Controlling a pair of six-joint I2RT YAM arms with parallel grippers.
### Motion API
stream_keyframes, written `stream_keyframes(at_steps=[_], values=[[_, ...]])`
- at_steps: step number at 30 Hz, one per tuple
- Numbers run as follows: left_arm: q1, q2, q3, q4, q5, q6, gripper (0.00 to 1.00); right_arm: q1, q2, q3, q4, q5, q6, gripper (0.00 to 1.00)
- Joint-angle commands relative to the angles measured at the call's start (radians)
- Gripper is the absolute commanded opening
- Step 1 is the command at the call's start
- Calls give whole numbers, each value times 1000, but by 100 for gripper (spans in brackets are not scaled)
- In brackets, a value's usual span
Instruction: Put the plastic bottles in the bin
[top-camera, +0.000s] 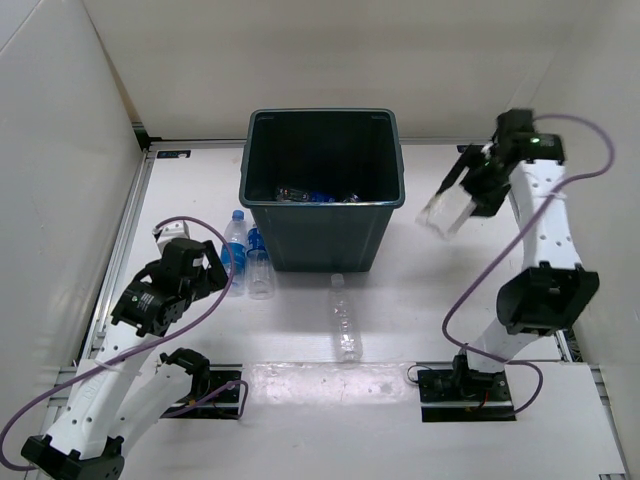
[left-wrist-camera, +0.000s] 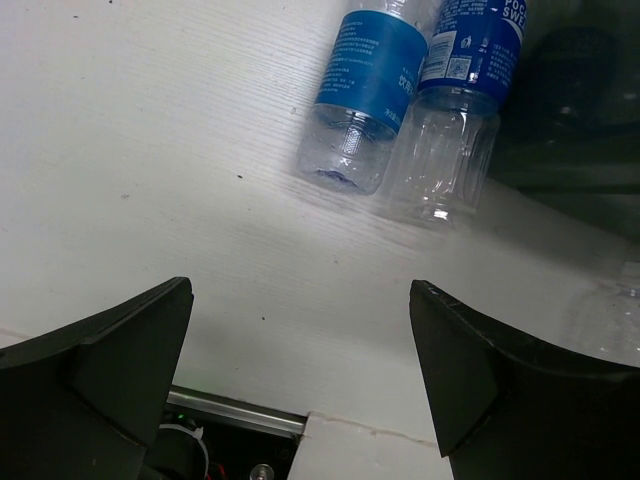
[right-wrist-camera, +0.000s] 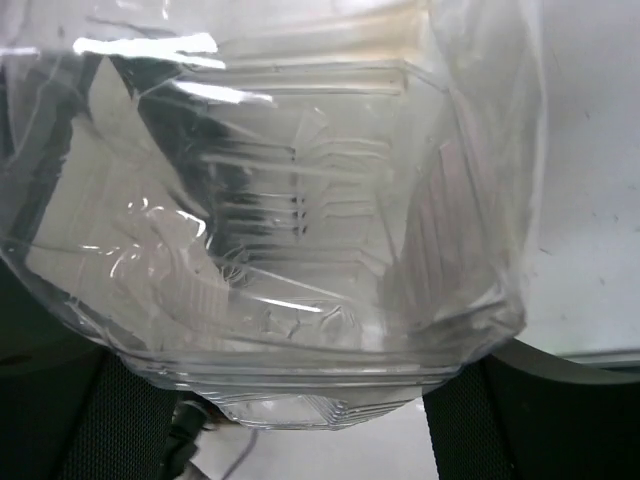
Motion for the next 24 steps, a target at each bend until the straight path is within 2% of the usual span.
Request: stream_keyframes(at_steps=[1, 5, 8, 10, 13, 14, 18, 21, 23, 24], values=[[-4, -2, -3, 34, 5, -13, 100, -46, -68, 196, -52, -134, -3, 68], [-3, 18, 20, 57, 30, 26, 100, -75, -96, 374, -20, -166, 49, 67], [-4, 29, 41, 75, 64, 52, 100, -93, -143, 371, 46, -206, 133, 67], [-3, 26, 43, 78, 74, 68, 100, -90, -198, 323, 177, -231, 187, 66], [-4, 15, 41, 69, 67, 74, 100, -45, -281, 243, 388, -260, 264, 66], [-4, 9, 43, 63, 64, 76, 100, 9, -301, 244, 467, -246, 274, 66], [-3, 9, 43, 57, 65, 72, 100, 153, -246, 394, 494, -204, 241, 66], [-3, 10, 37, 69, 87, 79, 100, 256, -151, 490, 459, -177, 219, 70], [-4, 12, 34, 80, 100, 83, 100, 305, -102, 532, 411, -191, 215, 90], [-4, 17, 34, 81, 107, 83, 100, 357, -64, 567, 400, -202, 175, 90]])
